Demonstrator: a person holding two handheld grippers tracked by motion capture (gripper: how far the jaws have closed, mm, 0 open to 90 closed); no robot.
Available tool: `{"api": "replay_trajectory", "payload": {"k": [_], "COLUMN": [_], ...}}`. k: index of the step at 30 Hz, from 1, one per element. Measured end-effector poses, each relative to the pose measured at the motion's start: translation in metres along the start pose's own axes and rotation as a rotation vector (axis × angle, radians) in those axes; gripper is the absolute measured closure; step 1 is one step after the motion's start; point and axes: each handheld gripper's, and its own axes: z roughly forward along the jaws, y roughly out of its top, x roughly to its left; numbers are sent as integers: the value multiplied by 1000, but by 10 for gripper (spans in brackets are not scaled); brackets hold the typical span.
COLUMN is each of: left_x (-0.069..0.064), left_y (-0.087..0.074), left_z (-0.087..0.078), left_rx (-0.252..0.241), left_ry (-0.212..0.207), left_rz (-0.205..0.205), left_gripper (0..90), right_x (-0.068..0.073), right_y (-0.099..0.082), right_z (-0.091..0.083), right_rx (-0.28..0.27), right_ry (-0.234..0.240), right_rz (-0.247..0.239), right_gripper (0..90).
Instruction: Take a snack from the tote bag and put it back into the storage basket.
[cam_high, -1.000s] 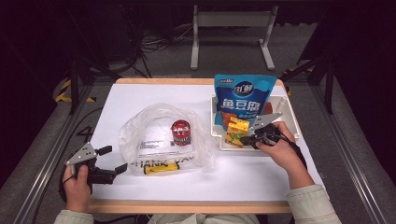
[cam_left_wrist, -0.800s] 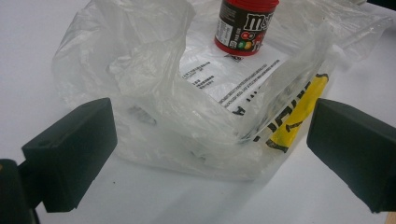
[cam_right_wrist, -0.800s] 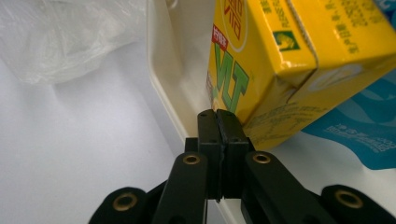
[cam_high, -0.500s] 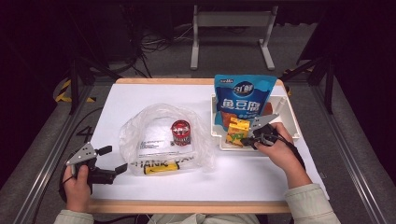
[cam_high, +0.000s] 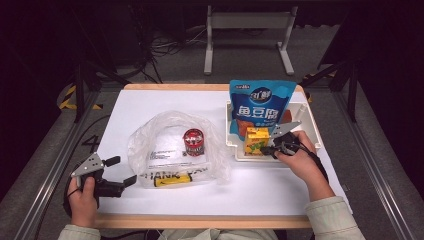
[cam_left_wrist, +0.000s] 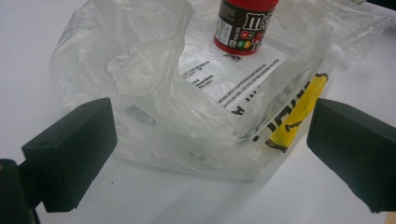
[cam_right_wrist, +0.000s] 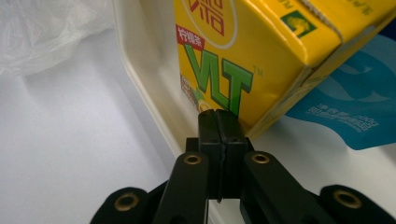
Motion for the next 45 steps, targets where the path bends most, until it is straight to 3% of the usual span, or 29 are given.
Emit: {"api": "replay_trajectory", "payload": {"k": [15,26,31,38,45], "left_x": [1,1,1,1,1], "left_y": [0,1,1,1,2], "left_z": [0,2,2,1,1], "left_rx": [-4,-5,-4,-7,-7], "left_ry": [-2,-6,-4,-4,0], "left_rz": [1,0,1,0,4], "left_gripper": [23,24,23,23,23], "right_x": [0,-5,-3,12,35], "right_y": [-1,-7,-7,10,33], "right_z": [-3,-20,-23,-40,-51], "right_rx": [0,12,4,-86,-208], "right_ry": [15,-67,-61,-42,15], "right_rz": [19,53,48,19,38], "right_gripper": [889,900,900,875,628]}}
